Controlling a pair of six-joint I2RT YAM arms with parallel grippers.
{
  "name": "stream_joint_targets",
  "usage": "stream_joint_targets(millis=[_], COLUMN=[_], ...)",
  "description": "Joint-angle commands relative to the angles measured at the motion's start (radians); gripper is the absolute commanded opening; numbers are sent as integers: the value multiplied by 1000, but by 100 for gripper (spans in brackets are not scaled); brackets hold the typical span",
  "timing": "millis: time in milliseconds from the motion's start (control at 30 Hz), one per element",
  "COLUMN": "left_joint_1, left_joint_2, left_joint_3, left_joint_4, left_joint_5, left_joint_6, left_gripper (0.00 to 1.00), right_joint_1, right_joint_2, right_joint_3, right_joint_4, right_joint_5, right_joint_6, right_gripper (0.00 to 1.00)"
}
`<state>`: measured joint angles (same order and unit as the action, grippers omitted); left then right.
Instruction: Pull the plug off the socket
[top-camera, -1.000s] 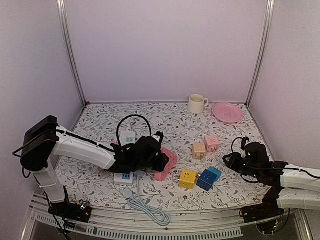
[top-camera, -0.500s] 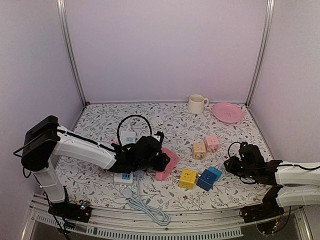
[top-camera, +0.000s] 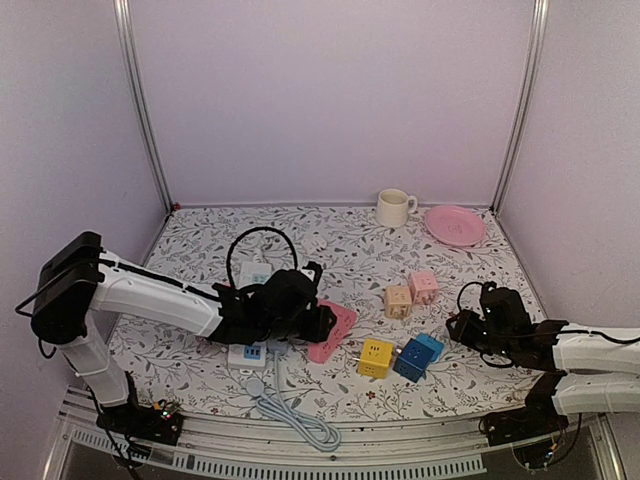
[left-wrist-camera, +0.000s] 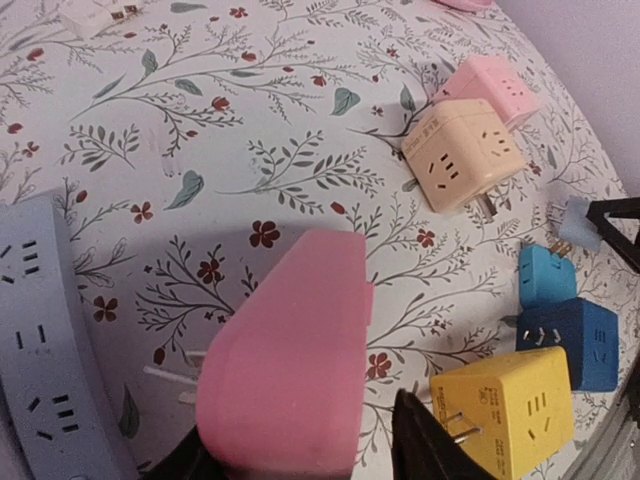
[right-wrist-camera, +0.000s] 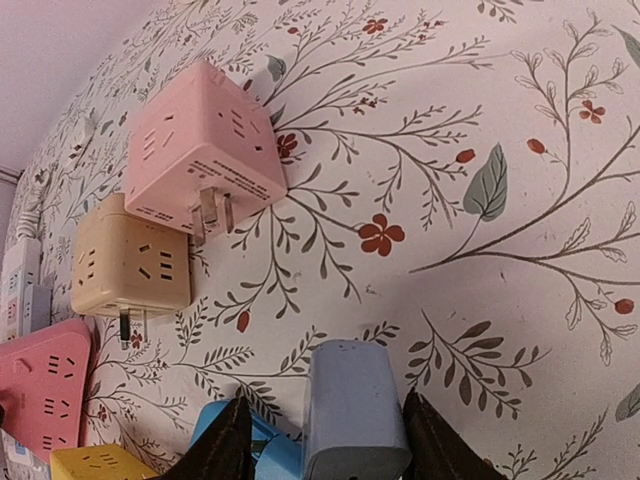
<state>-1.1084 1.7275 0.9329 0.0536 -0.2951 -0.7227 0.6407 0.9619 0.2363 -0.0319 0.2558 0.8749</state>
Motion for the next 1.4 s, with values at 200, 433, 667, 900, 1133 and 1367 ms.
stream_joint_targets(millis=[200, 433, 667, 900, 1133, 1367], left_joint_1=[14, 13, 12, 12, 12, 9], left_joint_2=[-98, -150, -188, -207, -189, -143], left_joint_3=[-32, -45, -57, -65, -64, -54], left_joint_4=[-22, -33, -37, -30, -11, 14], left_joint_5=[-34, -44, -47, -39, -14, 26], left_joint_6=[20, 25, 29, 34, 39, 38], left_gripper=[56, 61, 63, 64, 70, 77], right_joint_1=[-4, -4, -4, -4, -4, -4], right_joint_2=[-67, -100, -142, -181, -215, -229], right_joint_3=[33, 48, 62, 79, 90, 103], right_joint_4=[-50, -86, -121, -164, -192, -208], right_joint_5=[15, 21, 29, 37, 40, 41], right_joint_6=[-22, -30, -40, -46, -51, -56], right_gripper=[55, 57, 59, 59, 59, 59])
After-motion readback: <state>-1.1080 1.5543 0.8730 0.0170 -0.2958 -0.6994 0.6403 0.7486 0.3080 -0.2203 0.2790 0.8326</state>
